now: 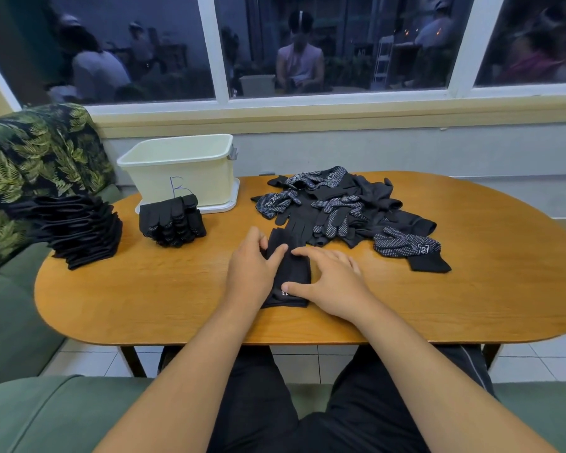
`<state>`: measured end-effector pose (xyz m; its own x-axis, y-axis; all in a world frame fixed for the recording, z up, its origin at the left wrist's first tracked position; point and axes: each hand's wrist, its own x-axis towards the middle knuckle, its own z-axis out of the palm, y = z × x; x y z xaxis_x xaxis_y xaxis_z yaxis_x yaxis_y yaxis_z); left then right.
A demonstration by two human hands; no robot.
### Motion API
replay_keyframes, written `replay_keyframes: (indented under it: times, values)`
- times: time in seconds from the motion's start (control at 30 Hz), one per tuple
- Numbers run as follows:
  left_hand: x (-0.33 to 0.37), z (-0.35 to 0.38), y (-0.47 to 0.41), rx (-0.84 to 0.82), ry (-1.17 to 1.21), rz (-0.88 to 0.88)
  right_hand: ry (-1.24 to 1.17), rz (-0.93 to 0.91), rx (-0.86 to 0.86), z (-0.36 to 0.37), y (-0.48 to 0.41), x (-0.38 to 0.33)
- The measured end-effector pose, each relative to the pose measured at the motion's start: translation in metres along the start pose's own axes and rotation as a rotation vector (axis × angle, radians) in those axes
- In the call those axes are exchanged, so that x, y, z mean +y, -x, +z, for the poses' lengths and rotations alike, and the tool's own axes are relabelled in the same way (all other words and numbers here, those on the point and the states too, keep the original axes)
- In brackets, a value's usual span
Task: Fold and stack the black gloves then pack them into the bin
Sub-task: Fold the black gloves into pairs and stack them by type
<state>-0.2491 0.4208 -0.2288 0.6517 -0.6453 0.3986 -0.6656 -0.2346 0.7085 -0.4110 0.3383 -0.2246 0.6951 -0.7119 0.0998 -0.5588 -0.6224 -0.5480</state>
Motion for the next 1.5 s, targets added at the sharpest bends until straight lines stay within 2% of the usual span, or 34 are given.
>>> replay_keyframes:
  times: [0.1,0.2,0.33,0.43,0.53,0.6,0.7,0.8,0.83,0.9,0.97,1.17,1.37,1.5]
  values:
    - [0.005,-0.005,0.008,0.063,0.133,0.126,-0.098,-0.042,0.029,-0.002,0.001,0.0]
    - [0.009,-0.007,0.012,0.115,0.249,0.229,-0.378,-0.085,-0.027,-0.007,0.003,0.004]
    - [0.01,-0.011,0.012,0.167,0.377,0.247,-0.727,-0.149,-0.034,-0.01,0.006,0.003]
    - [0.018,-0.019,0.013,0.211,0.402,0.249,-0.857,-0.182,0.011,-0.008,0.008,-0.008]
    - [0.027,-0.033,0.014,0.262,0.464,0.153,-0.883,-0.247,0.036,-0.009,0.009,-0.022]
    - [0.03,-0.048,0.015,0.237,0.561,0.082,-0.892,-0.297,0.055,-0.011,0.007,-0.033]
    - [0.026,-0.074,0.011,0.099,0.803,-0.131,-0.955,-0.344,0.051,-0.016,0.001,-0.048]
    - [0.008,-0.098,0.013,-0.126,1.024,-0.321,-1.028,-0.356,0.005,-0.018,-0.007,-0.065]
    - [0.002,-0.105,0.016,-0.172,1.033,-0.322,-1.04,-0.36,-0.013,-0.016,-0.011,-0.071]
    - [-0.004,-0.117,0.022,-0.153,0.974,-0.279,-1.054,-0.363,-0.06,-0.008,-0.019,-0.083]
    - [-0.012,-0.126,0.025,-0.051,0.894,-0.224,-1.057,-0.363,-0.114,0.003,-0.027,-0.097]
    - [-0.05,-0.158,0.027,0.176,0.773,-0.259,-1.037,-0.359,-0.267,0.04,-0.047,-0.141]
    - [-0.093,-0.205,0.034,0.243,0.602,-0.419,-1.021,-0.314,-0.388,0.076,-0.067,-0.178]
    - [-0.123,-0.23,0.034,0.272,0.588,-0.515,-0.959,-0.295,-0.45,0.105,-0.083,-0.205]
